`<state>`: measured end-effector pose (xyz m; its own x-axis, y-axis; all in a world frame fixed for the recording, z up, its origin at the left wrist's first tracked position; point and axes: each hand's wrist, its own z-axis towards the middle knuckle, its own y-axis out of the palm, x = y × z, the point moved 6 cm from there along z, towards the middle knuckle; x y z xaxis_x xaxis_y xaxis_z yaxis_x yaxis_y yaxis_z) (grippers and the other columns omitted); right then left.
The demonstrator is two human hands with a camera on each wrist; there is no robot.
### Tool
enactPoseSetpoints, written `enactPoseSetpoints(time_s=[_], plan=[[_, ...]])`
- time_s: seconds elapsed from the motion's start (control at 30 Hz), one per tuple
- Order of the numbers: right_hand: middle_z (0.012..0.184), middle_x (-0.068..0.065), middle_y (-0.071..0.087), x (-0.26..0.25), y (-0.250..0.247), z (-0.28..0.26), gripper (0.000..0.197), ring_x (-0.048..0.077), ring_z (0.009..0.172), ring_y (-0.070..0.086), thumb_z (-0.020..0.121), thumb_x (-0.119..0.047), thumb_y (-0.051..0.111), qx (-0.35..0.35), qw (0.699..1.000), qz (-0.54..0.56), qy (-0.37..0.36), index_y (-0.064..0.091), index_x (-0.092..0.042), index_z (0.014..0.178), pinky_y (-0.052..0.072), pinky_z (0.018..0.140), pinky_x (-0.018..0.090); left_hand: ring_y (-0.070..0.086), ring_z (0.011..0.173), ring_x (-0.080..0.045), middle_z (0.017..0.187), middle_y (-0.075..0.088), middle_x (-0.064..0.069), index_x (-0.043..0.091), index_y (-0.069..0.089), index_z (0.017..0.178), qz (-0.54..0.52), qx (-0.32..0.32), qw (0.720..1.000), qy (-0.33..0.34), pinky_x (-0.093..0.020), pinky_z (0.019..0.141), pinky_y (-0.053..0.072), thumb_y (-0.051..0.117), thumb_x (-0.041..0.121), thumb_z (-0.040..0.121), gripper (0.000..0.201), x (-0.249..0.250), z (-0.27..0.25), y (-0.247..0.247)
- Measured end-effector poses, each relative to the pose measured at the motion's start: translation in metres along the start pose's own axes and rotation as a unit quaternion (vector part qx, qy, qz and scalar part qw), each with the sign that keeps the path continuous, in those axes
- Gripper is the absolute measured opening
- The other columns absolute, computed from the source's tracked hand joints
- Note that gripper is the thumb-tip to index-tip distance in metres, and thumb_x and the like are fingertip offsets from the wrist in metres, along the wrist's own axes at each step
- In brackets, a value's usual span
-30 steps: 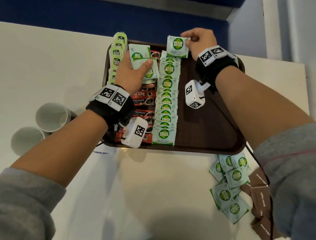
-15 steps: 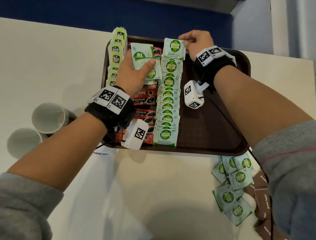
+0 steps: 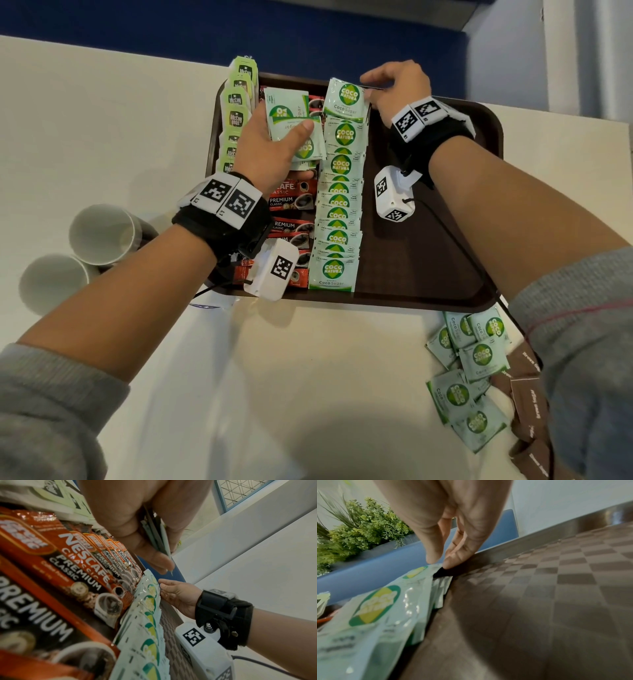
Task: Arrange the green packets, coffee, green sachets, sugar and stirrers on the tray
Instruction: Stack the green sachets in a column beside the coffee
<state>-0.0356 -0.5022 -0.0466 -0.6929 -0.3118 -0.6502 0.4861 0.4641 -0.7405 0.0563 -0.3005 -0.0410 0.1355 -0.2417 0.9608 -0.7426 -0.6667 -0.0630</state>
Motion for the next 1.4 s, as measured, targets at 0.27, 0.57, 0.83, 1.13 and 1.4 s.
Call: enactPoseSetpoints(time_s=[0.27, 0.57, 0.83, 1.13, 1.4], plan=[[0.111, -0.009, 0.063, -0.002, 0.003, 0.000, 0.031, -0.003, 0.096, 0.049, 0.081, -0.020, 0.072, -0.011, 1.000, -0.016, 0.004, 0.066, -0.020, 0.111, 0.037, 0.079, 0.007, 0.070, 0.094, -0.021, 0.110, 0.069, -0.005, 0.014, 0.054, 0.116, 0.004, -0.004, 1.000, -0.004, -0.048, 0.077, 0.058, 0.066, 0.025, 0.088, 0.033, -0.001, -0.003, -0.001], [0.109, -0.003, 0.066, -0.001, -0.001, 0.003, 0.033, 0.001, 0.090, 0.055, 0.081, -0.007, 0.069, -0.011, 1.000, 0.016, 0.002, 0.062, -0.018, 0.111, 0.038, 0.057, -0.004, 0.070, 0.094, -0.021, 0.109, 0.069, -0.004, 0.019, 0.054, 0.110, 0.006, -0.010, 1.000, -0.009, -0.049, 0.078, 0.057, 0.067, 0.028, 0.086, 0.029, 0.002, -0.006, 0.000], [0.116, -0.001, 0.062, 0.001, 0.001, 0.002, 0.032, 0.002, 0.093, 0.055, 0.081, -0.009, 0.070, -0.001, 1.000, -0.004, -0.012, 0.062, -0.019, 0.110, 0.043, 0.073, 0.004, 0.069, 0.097, -0.022, 0.111, 0.069, -0.005, 0.023, 0.054, 0.109, 0.018, -0.011, 1.000, -0.004, -0.053, 0.083, 0.055, 0.067, 0.032, 0.084, 0.029, 0.001, -0.006, 0.000], [0.088, -0.013, 0.063, -0.034, -0.002, -0.031, 0.024, -0.003, 0.075, 0.057, 0.087, -0.044, 0.060, -0.059, 0.993, 0.033, -0.098, 0.067, -0.023, 0.098, 0.049, 0.075, 0.011, 0.070, 0.096, -0.022, 0.110, 0.070, -0.007, 0.015, 0.056, 0.114, -0.006, -0.018, 1.000, -0.012, -0.051, 0.083, 0.055, 0.072, 0.024, 0.080, 0.039, 0.001, -0.010, 0.004], [0.078, -0.004, 0.067, -0.060, 0.017, -0.063, 0.018, 0.000, 0.061, 0.062, 0.078, -0.024, 0.075, -0.216, 0.963, 0.118, -0.111, 0.066, -0.014, 0.089, 0.050, 0.058, 0.015, 0.072, 0.076, -0.016, 0.100, 0.068, -0.006, 0.009, 0.048, 0.115, -0.017, -0.063, 0.997, -0.036, -0.029, 0.054, 0.058, 0.071, 0.004, 0.082, 0.041, 0.000, -0.018, 0.017]])
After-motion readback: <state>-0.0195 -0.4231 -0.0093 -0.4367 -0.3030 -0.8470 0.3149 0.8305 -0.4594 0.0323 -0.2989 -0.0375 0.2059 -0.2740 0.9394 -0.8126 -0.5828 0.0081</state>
